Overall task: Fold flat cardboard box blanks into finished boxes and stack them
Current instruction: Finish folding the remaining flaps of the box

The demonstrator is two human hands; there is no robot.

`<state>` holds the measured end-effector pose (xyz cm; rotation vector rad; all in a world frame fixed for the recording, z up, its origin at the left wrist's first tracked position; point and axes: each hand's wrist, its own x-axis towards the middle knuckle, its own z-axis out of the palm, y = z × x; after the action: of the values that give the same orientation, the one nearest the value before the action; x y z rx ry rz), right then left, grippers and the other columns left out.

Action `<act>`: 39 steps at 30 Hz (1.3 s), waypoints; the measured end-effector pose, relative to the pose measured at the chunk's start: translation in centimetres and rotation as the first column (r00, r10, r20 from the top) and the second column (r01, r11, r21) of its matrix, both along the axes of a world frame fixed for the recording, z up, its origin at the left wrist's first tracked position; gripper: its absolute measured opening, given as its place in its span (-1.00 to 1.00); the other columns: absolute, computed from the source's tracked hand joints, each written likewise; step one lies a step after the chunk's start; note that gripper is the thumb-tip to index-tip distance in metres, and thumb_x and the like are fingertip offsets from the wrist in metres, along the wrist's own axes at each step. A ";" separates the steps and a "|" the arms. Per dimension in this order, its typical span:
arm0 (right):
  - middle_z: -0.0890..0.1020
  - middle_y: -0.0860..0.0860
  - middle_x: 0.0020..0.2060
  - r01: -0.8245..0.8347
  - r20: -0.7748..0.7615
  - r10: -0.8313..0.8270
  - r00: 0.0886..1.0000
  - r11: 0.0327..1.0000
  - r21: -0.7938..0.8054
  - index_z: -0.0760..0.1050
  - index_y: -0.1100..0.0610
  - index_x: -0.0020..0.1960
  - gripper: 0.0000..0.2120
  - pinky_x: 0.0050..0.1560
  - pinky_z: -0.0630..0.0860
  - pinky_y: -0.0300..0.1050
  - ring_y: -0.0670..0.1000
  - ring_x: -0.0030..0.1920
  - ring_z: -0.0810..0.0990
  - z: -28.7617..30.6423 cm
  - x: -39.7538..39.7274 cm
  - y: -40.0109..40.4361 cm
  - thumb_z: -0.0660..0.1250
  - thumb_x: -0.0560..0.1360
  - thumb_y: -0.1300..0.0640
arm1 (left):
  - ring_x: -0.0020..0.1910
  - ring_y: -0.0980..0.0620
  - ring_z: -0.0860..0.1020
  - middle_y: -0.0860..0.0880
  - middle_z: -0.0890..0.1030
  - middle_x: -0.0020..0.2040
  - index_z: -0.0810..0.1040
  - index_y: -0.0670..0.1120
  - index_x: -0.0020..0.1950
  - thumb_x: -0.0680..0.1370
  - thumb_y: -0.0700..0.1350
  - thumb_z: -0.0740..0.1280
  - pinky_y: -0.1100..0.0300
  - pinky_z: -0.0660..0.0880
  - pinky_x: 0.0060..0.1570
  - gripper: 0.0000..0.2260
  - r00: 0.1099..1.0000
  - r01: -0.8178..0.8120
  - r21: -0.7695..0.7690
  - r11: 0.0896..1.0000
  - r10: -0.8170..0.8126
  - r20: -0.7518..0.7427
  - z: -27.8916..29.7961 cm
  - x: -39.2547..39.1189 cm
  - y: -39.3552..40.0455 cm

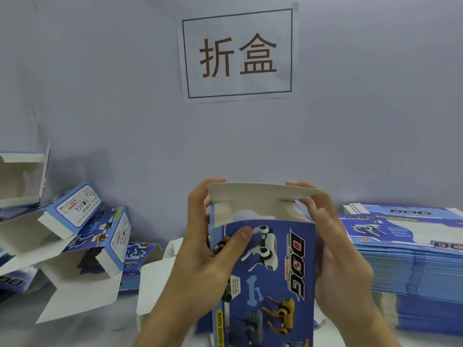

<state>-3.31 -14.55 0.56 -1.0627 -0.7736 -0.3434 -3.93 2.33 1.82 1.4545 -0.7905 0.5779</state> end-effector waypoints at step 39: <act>0.69 -0.04 -0.31 0.233 -0.111 -0.253 0.961 0.959 -0.162 0.56 0.02 -0.12 -0.69 -0.38 0.61 -0.04 0.18 -0.28 0.73 2.5 -1.3 -0.1 0.49 0.28 -0.15 | -0.25 -0.06 0.71 -0.06 0.68 -0.18 0.55 0.06 0.05 0.56 0.02 0.32 0.17 0.60 -0.41 -0.89 0.996 -0.041 -0.302 0.953 0.013 -0.092 -0.6 -0.2 -1.1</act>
<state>-4.63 -14.63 3.03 -1.3120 -0.5571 -0.4261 -4.17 1.19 1.25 1.1999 -0.5835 0.6219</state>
